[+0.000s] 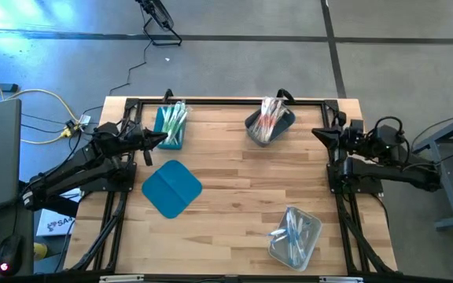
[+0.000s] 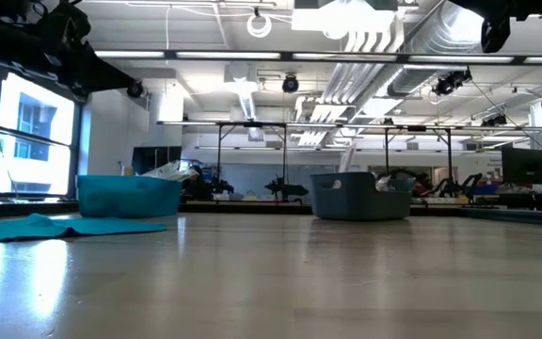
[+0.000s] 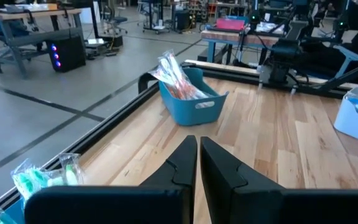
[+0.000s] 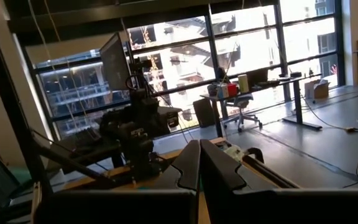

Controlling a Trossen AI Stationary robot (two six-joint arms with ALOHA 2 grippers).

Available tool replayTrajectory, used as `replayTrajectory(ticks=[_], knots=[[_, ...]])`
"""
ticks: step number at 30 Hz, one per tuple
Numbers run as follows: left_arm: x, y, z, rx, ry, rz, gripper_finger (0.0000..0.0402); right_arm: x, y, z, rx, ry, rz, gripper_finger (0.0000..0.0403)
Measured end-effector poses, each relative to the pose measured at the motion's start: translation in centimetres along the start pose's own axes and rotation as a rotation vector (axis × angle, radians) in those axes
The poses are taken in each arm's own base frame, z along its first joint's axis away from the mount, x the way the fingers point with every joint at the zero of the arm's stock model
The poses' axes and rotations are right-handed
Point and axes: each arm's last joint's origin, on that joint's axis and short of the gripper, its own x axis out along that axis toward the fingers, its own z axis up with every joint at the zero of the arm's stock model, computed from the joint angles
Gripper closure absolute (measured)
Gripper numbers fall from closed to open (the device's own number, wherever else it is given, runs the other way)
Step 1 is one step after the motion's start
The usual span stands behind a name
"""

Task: Pick & Place Toothbrushes
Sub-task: Return to Home Position

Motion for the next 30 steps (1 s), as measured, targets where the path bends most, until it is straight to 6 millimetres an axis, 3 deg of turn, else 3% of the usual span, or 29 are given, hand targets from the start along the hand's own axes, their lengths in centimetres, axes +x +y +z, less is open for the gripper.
replayTrajectory(ticks=[14,21,30], knots=[[-1.1,-0.1,0.0,-0.002,-0.042,0.026,0.0382,-2.8,-0.2,0.2,0.031,-0.062,0.015,0.0400],[-1.1,-0.1,0.1,-0.002,-0.046,0.026,0.0382,-2.8,-0.2,0.1,0.032,-0.057,0.012,0.0400],[-1.1,-0.1,0.1,-0.001,-0.045,0.025,0.0382,-1.0,-0.8,-3.5,0.030,-0.054,0.009,0.0400]])
